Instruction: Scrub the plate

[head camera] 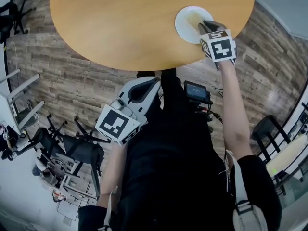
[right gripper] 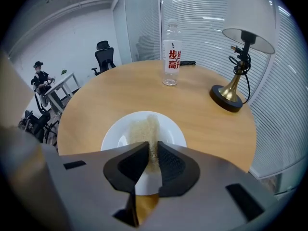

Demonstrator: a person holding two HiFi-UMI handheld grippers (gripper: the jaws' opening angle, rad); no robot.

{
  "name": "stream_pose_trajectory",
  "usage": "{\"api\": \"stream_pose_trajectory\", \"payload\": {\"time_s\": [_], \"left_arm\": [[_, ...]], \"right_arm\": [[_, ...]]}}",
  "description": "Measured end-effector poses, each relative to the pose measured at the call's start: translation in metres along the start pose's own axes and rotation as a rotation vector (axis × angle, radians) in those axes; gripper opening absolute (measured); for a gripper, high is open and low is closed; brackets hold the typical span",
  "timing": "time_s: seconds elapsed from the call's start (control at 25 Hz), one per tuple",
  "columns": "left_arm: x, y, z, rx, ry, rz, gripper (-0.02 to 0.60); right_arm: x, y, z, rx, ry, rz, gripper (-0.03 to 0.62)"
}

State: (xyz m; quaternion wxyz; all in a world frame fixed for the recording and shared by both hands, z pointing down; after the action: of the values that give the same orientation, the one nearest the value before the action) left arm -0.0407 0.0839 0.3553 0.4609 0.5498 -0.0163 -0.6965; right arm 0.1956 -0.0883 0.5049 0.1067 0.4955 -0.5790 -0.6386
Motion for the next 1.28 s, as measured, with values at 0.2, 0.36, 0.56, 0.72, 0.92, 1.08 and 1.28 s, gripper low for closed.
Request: {"api": "stream_pose_trajectory", "payload": {"time_s": [0.2, 0.36, 0.56, 0.72, 0.92, 1.08, 1.28], "left_arm": [[0.0, -0.002, -0.001, 0.0, 0.004, 0.005, 0.012], [0.001, -0.009, -0.001, 0.002, 0.011, 0.0, 0.012], [0.002, -0.026, 0.011, -0.004, 0.023, -0.013, 0.012], [0.003, -0.042, 0.026, -0.041, 0.041, -0.013, 0.012], [0.009, -0.063, 0.048, -0.103, 0.09, -0.031, 0.012], [0.011, -0.086, 0.07, -0.141, 0.123, -0.058, 0.012], [0.011, -0.119, 0.093, -0.209, 0.183, -0.091, 0.012]], "right_arm": [[0.002, 0.002, 0.01, 0.005, -0.023, 0.003, 0.048], [0.003, 0.001, 0.02, 0.012, -0.041, 0.003, 0.048], [0.009, -0.003, 0.04, 0.006, -0.042, 0.002, 0.048], [0.012, -0.012, 0.062, -0.02, -0.03, -0.005, 0.048], [0.007, -0.035, 0.093, -0.085, 0.009, -0.012, 0.048], [0.004, -0.053, 0.133, -0.107, 0.026, -0.026, 0.048], [0.006, -0.062, 0.197, -0.136, 0.053, -0.049, 0.048]]}}
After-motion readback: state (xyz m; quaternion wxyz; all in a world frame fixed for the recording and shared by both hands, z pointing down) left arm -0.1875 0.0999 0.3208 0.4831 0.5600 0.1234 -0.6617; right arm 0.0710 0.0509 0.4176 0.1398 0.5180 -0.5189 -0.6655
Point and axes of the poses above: the fingertips, and each gripper's own axes: y forward along the fingers, z to its left, x out of its top, the point moved 8 cm from there along -y, backward along the fingers, and after that the axes turned 10 degrees about x, right-handed, at the moved point
